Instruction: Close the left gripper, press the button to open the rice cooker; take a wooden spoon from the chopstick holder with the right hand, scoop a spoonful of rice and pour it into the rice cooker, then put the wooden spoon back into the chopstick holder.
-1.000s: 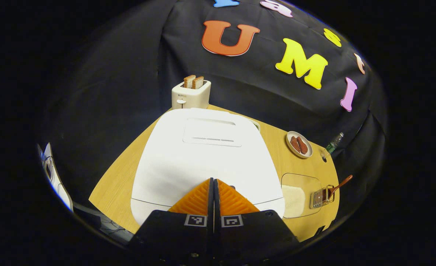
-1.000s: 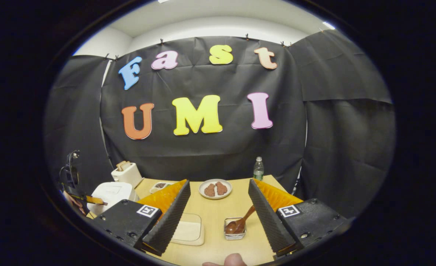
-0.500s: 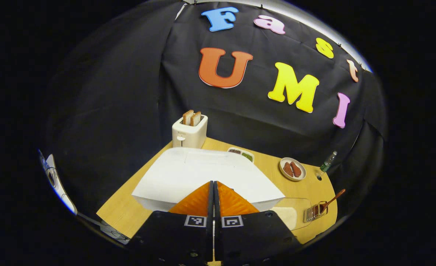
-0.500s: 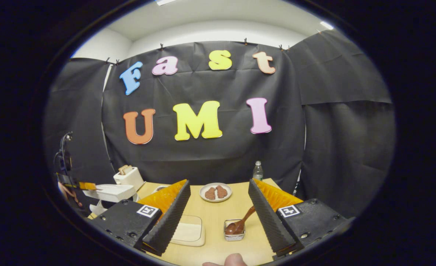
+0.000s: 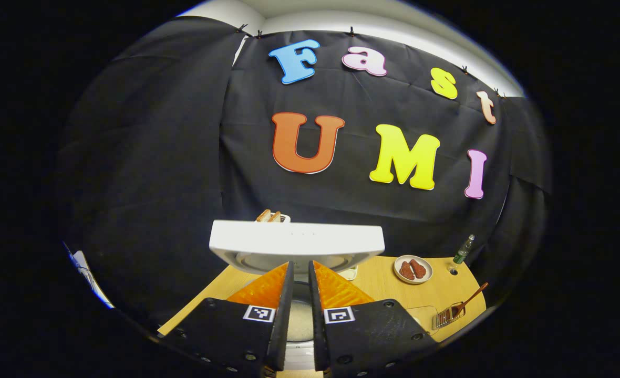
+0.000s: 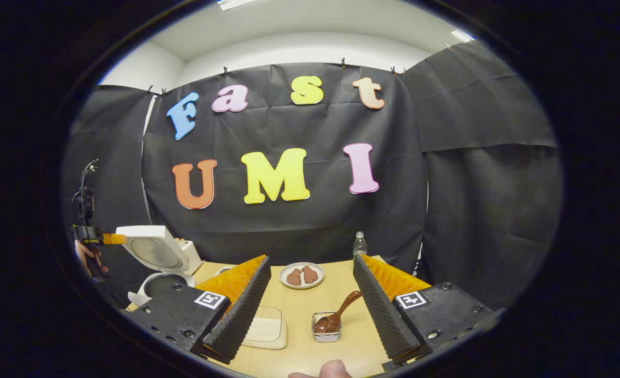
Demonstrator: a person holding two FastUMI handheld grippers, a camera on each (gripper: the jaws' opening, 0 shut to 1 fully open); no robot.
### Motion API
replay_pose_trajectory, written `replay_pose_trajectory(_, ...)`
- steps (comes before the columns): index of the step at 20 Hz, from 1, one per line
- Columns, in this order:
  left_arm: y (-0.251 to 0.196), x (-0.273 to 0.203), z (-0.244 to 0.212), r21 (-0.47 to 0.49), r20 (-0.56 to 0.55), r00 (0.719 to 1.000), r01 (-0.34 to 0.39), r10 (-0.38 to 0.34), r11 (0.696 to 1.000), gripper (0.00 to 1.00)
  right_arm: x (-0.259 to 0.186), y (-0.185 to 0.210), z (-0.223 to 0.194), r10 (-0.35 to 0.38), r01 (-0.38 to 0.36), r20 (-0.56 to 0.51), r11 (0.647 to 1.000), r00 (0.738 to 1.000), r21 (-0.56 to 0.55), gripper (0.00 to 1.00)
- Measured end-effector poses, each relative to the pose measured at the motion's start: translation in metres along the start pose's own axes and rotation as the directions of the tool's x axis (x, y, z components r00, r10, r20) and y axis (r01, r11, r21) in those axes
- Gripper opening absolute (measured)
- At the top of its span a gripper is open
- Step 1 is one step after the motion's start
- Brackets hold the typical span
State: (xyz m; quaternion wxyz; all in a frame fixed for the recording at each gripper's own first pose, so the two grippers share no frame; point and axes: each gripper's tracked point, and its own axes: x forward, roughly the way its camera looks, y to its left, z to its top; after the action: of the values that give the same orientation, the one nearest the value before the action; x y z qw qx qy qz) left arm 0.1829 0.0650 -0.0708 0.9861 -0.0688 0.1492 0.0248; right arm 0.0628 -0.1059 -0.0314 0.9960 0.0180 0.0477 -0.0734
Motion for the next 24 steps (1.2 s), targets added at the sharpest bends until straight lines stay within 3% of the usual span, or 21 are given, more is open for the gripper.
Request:
replay_pose_trajectory(4,-0.013,-0.023,0.013,0.035,0.073,0.997,0.009,-0.011,0.999,0.31,-0.004,-0.006,-0.004,0.0,0.0,-0.01,1.0,1.0,-0.004,1.0)
replay_pose_trajectory(7,-0.022,-0.042,0.025,0.066,0.119,0.993,0.015,-0.023,0.998,0.74,-0.004,-0.011,-0.011,-0.007,0.007,-0.022,1.0,1.0,-0.006,1.0)
replay_pose_trajectory(10,-0.026,-0.059,0.039,0.082,0.172,0.985,0.014,-0.028,0.997,0.77,-0.004,-0.015,-0.021,-0.008,0.008,-0.045,1.0,0.999,0.008,1.0)
replay_pose_trajectory(13,-0.028,-0.072,0.046,0.085,0.206,0.978,0.012,-0.029,0.996,0.94,-0.001,-0.017,-0.028,-0.012,0.013,-0.054,1.0,0.998,0.014,1.0)
replay_pose_trajectory(20,-0.037,-0.086,0.052,0.1,0.238,0.971,0.004,-0.028,0.995,0.94,0.024,-0.024,-0.073,0.031,-0.031,-0.121,0.999,0.992,-0.006,1.0)
replay_pose_trajectory(24,-0.038,-0.088,0.05,0.115,0.242,0.97,-0.048,0.019,0.992,0.94,0.051,-0.042,-0.11,0.018,-0.02,-0.184,1.0,0.983,-0.008,1.0)
